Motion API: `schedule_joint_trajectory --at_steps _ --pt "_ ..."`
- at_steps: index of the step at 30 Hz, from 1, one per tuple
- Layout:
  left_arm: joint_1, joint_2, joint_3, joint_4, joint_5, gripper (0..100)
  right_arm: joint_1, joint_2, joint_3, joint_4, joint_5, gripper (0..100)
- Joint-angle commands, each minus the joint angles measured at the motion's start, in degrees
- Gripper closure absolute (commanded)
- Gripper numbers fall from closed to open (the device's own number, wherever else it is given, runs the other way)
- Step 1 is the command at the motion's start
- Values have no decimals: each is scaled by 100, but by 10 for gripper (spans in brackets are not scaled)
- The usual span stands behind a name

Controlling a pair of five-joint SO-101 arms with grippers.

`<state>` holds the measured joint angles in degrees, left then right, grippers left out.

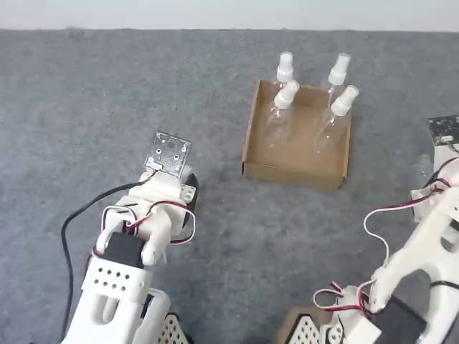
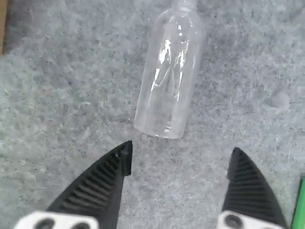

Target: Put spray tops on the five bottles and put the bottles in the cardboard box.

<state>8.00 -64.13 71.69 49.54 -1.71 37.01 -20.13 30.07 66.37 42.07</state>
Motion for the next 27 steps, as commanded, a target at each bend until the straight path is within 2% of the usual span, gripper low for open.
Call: schedule_joint_trajectory --at_steps 1,17,27 --pt "-26 -167 -66 -167 88 989 110 13 -53 57 105 717" --pt "-26 -167 -66 -158 88 989 -40 198 -527 -4 176 716" --pt "-35 -176 -66 -158 88 989 -514 2413 -2505 31 -220 717"
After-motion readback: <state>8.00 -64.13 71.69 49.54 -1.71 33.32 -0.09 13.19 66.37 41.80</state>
